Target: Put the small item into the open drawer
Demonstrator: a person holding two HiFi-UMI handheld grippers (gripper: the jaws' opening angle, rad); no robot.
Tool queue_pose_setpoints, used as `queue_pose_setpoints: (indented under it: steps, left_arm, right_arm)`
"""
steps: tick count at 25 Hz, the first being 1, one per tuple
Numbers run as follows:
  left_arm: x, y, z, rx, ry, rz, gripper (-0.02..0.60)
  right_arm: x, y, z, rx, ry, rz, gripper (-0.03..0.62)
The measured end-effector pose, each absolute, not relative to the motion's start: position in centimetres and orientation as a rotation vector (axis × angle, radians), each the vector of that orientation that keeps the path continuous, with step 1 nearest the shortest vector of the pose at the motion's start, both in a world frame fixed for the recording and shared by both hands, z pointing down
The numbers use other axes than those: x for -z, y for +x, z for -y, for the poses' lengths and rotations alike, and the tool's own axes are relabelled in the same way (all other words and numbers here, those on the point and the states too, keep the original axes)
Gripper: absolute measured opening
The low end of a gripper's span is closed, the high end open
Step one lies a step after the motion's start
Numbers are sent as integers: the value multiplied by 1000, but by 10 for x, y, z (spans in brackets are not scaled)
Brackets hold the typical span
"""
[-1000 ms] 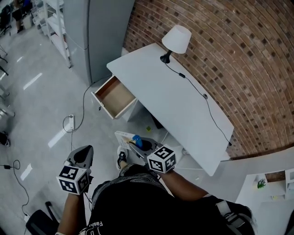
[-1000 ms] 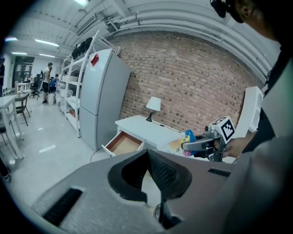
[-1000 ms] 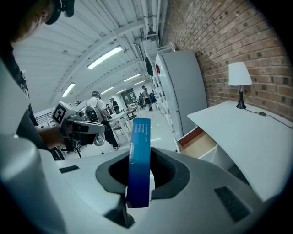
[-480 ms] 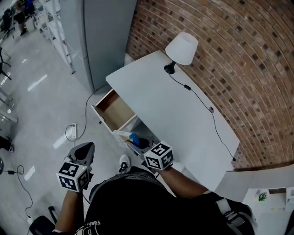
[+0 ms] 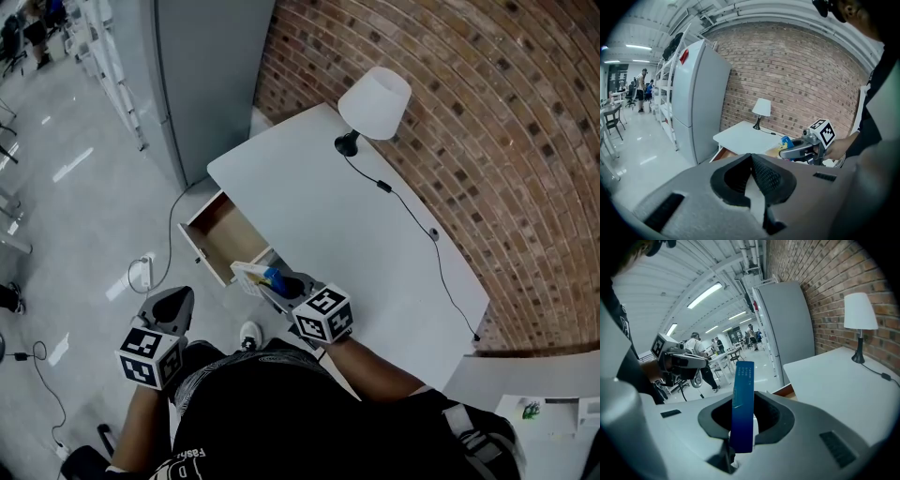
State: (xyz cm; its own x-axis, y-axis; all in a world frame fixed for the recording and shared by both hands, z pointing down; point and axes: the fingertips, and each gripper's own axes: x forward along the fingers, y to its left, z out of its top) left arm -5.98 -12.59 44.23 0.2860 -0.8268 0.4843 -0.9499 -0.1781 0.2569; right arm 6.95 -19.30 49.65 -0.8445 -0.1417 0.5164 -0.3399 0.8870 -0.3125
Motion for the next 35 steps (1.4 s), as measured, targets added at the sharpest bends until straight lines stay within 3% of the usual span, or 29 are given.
queue_pose_setpoints:
  steps: [35]
  left_arm:
    - [-556,-220,255,-482,2105,1290,17]
  right_arm:
    - [-615,-43,318,-417,649,2214,81]
